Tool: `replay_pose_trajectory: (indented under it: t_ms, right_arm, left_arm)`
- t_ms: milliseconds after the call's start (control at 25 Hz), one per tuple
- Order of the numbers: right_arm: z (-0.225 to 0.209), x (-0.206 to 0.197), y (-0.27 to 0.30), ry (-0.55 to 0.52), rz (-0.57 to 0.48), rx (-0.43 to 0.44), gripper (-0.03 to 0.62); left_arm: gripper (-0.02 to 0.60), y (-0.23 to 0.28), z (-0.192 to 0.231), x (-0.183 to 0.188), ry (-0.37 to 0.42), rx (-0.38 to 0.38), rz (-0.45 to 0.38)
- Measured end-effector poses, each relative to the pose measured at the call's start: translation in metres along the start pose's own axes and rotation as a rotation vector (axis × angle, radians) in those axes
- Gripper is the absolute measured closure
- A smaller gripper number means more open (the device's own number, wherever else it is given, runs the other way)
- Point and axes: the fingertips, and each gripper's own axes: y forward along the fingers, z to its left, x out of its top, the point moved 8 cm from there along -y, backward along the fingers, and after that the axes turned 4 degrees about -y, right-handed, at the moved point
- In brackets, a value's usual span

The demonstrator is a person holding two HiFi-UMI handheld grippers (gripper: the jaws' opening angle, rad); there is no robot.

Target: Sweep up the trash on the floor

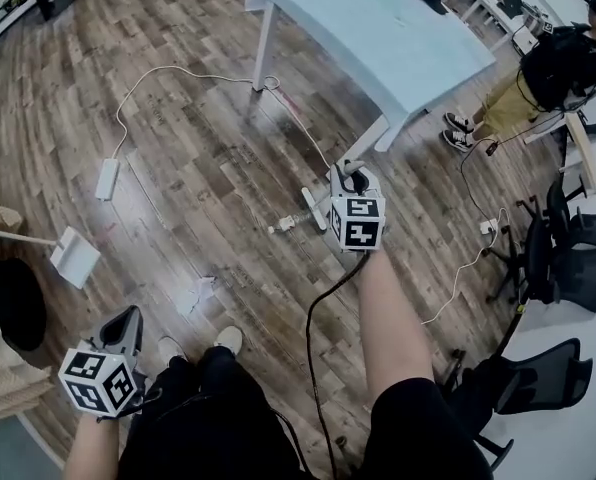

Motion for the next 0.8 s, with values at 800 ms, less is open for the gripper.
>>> replay_pose_trajectory:
  t_ms: [800]
  right_arm:
    - [0.178,0.018,-0.054,-0.012,0.083,0.257,0.477]
  left_arm:
    - [0.586,-0.060,0.064,-0.013,-0.113,-0.018,-0.070]
